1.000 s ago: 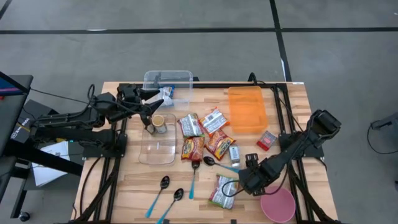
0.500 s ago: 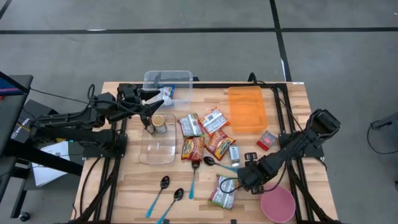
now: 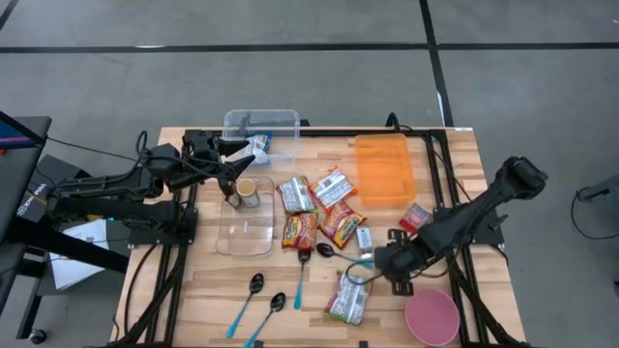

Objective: Pick & Place Food Item
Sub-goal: Put the brown seasoning bottle into the transparent bin

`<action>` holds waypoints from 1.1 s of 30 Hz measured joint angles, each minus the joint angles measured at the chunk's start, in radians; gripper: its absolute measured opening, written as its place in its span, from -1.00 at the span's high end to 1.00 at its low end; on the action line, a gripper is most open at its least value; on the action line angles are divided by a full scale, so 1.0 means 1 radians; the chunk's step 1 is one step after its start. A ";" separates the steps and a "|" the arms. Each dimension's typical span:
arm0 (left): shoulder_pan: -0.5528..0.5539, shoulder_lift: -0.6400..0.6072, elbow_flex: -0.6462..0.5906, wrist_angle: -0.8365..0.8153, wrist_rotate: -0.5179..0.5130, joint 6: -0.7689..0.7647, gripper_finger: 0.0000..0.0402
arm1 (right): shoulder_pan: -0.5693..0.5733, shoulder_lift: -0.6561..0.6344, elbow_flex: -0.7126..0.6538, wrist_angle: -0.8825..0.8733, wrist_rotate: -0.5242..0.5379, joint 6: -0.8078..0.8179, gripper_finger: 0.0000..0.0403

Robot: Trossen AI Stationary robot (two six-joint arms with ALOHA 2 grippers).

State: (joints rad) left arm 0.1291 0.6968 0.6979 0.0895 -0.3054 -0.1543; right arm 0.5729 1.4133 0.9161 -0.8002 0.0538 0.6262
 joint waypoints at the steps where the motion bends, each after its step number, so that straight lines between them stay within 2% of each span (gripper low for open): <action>1: 0.000 0.000 0.000 0.000 0.000 0.000 -0.18 | -0.011 -0.030 0.000 -0.012 0.005 0.010 0.13; 7: 0.000 0.000 0.000 0.000 0.000 0.000 -0.18 | -0.128 -0.225 0.041 -0.083 0.118 0.013 0.13; 13: 0.000 0.007 0.000 0.005 0.000 0.000 -0.18 | -0.330 -0.348 0.156 -0.101 0.169 -0.126 0.13; 18: 0.000 0.044 0.000 0.035 0.001 0.000 -0.18 | -0.502 -0.341 0.276 -0.121 0.168 -0.295 0.13; 23: 0.000 0.097 0.000 0.091 0.001 0.000 -0.18 | -0.621 -0.276 0.374 -0.140 0.166 -0.383 0.13; 29: -0.001 0.151 0.000 0.181 0.003 -0.006 -0.18 | -0.661 -0.199 0.422 -0.130 0.155 -0.427 0.13; 33: -0.001 0.168 0.000 0.219 0.052 -0.007 -0.18 | -0.645 -0.165 0.423 -0.127 0.154 -0.439 0.13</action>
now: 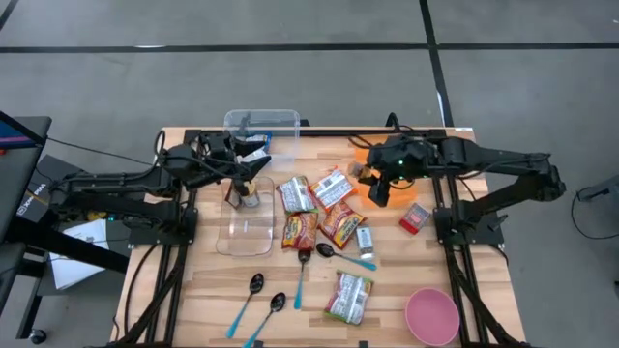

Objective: Pick & Place Food Item
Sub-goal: Put the brown seasoning bottle into the transparent bin

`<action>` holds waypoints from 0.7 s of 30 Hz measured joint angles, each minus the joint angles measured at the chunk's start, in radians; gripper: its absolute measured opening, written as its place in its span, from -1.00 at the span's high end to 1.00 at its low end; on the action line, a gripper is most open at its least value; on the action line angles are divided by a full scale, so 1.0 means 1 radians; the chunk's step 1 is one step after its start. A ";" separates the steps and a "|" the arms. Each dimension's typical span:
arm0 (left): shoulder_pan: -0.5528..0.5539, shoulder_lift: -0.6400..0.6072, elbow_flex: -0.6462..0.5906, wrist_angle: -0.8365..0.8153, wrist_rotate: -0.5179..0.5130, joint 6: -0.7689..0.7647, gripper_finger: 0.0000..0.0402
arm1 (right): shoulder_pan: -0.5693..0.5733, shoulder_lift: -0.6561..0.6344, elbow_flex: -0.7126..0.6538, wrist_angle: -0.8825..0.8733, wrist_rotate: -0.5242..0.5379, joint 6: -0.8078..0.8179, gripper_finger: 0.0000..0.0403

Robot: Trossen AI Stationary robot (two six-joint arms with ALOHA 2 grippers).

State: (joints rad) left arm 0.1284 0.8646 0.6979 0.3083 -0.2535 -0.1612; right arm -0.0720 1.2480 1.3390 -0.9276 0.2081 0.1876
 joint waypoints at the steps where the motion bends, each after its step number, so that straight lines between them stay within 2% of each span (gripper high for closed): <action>1: 0.000 0.006 0.001 0.009 0.000 0.000 -0.18 | 0.007 0.005 0.001 0.001 0.000 -0.007 0.13; 15: -0.009 0.029 0.006 0.013 0.000 -0.002 -0.18 | 0.032 0.016 0.001 0.052 0.002 -0.004 0.13; 21: -0.044 0.170 0.120 0.013 0.000 0.115 -0.18 | 0.031 0.016 0.001 0.056 0.001 -0.012 0.13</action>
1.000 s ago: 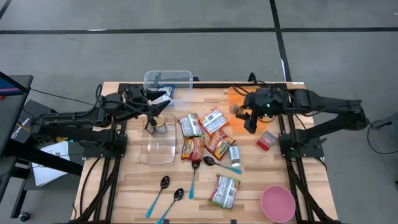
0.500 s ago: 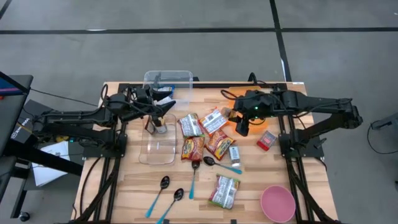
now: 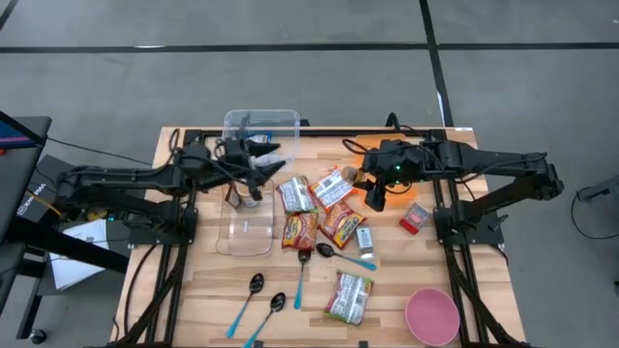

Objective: Pick & Place Food Item
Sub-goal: Put the brown seasoning bottle into the transparent bin

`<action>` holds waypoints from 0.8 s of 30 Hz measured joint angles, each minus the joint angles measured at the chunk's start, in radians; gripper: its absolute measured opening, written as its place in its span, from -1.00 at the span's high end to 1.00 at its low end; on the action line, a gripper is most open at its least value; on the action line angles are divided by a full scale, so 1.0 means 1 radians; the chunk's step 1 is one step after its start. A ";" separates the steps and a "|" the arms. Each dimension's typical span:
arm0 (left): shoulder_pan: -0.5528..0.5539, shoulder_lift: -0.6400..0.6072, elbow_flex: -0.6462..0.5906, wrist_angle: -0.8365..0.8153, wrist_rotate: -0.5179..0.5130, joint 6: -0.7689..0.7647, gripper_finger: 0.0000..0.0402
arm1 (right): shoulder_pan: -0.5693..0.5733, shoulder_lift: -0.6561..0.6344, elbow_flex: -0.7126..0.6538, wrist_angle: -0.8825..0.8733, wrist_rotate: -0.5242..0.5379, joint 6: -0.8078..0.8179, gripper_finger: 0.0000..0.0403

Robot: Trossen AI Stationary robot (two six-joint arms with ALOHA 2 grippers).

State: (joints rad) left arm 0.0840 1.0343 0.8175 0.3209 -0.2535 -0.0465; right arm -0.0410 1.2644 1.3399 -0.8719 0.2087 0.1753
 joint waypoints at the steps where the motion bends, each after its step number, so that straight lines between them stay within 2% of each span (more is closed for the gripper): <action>1: -0.001 0.035 0.031 0.003 0.001 0.029 -0.18 | 0.000 0.000 0.000 0.002 0.000 0.000 0.13; 5: 0.000 0.172 0.148 -0.002 0.007 0.104 -0.18 | 0.000 0.000 0.000 0.024 -0.001 0.000 0.13; 10: 0.013 0.339 0.317 -0.029 0.157 0.118 -0.26 | 0.000 0.000 0.000 0.037 -0.001 0.000 0.13; 15: 0.013 0.473 0.444 -0.124 0.243 0.117 -0.42 | 0.000 0.000 0.000 0.042 -0.001 0.000 0.13; 20: 0.013 0.540 0.480 -0.131 0.314 0.063 -0.52 | 0.002 0.000 0.000 0.041 -0.001 0.000 0.13; 24: 0.013 0.562 0.479 -0.141 0.314 0.020 -0.55 | 0.008 0.000 0.000 0.041 -0.001 0.000 0.13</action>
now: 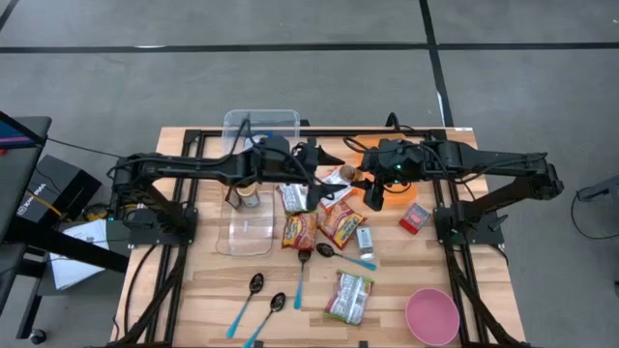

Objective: Pick & Place Food Item
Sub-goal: Put the brown seasoning bottle into the transparent bin

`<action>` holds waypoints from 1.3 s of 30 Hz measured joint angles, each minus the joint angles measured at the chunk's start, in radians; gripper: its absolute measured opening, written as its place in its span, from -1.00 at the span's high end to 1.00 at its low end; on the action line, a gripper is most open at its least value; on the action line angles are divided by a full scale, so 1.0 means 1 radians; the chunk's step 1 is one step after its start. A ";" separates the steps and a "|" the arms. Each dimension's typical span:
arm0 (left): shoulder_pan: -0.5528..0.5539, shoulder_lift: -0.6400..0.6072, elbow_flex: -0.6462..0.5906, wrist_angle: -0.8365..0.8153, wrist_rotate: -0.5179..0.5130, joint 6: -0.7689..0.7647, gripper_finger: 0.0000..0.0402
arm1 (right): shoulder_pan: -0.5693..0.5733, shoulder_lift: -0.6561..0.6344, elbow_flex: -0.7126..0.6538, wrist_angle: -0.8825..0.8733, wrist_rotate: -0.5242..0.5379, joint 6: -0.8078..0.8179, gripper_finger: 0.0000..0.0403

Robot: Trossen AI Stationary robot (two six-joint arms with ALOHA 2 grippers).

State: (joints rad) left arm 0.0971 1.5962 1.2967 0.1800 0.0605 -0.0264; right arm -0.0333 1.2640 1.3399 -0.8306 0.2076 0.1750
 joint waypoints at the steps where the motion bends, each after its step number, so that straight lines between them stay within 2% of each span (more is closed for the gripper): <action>1: 0.000 0.007 0.000 0.009 0.000 -0.005 -0.55 | 0.002 0.000 0.000 0.000 0.000 0.000 0.13; 13: 0.000 0.044 0.000 0.028 -0.002 -0.015 -0.56 | 0.034 0.000 0.000 0.007 0.000 -0.001 0.12; 20: -0.006 0.048 0.000 0.028 -0.003 -0.017 -0.47 | 0.034 0.000 0.000 0.009 0.002 0.000 0.12; 26: -0.006 0.048 0.000 0.026 -0.004 -0.061 -0.27 | 0.034 0.000 0.000 0.009 0.002 -0.004 0.12; 32: -0.006 0.048 0.000 0.026 -0.006 -0.082 0.12 | 0.034 0.000 0.000 0.012 0.001 -0.010 0.12; 39: -0.005 0.047 0.000 0.025 0.006 -0.083 0.15 | 0.034 0.000 -0.002 0.019 0.002 -0.014 0.12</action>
State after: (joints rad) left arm 0.0917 1.6428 1.2964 0.2047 0.0662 -0.1097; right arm 0.0006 1.2636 1.3384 -0.8112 0.2092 0.1612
